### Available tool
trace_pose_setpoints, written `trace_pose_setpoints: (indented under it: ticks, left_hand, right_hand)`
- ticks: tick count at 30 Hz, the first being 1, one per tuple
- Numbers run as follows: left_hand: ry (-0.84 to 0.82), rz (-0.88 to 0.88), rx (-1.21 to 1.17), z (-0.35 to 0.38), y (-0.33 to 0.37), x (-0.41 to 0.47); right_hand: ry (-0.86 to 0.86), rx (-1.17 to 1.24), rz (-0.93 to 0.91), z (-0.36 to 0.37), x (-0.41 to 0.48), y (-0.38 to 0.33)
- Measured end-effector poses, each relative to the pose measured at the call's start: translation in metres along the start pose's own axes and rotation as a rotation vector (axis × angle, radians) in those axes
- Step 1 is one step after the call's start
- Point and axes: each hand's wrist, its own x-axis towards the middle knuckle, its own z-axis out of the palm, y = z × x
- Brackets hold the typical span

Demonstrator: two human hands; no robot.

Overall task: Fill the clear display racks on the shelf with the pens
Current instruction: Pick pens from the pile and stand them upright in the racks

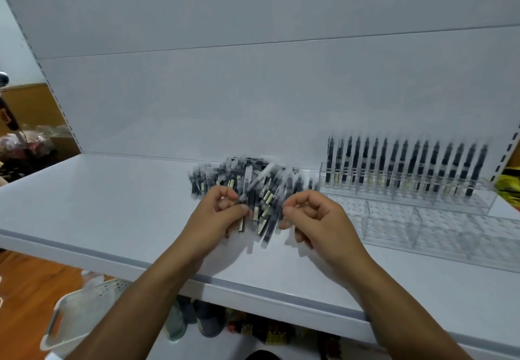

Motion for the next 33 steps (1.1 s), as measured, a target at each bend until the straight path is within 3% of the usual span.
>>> trace_pose_setpoints:
  ticks: [7, 17, 25, 33]
  left_hand:
    - [-0.084, 0.028, -0.272, 0.031, 0.009, 0.026]
    - [-0.126, 0.03, -0.412, 0.105, 0.034, 0.086]
    - [-0.151, 0.082, -0.54, 0.133, 0.034, 0.118]
    - [-0.231, 0.105, -0.546, 0.132, 0.018, 0.114]
  right_hand:
    - [0.027, -0.135, -0.03, -0.03, 0.007, -0.034]
    - [0.25, -0.343, 0.035, -0.107, 0.035, -0.054]
    - [0.403, -0.554, -0.034, -0.141, 0.076, -0.056]
    - [0.312, -0.807, 0.006, -0.135, 0.118, -0.045]
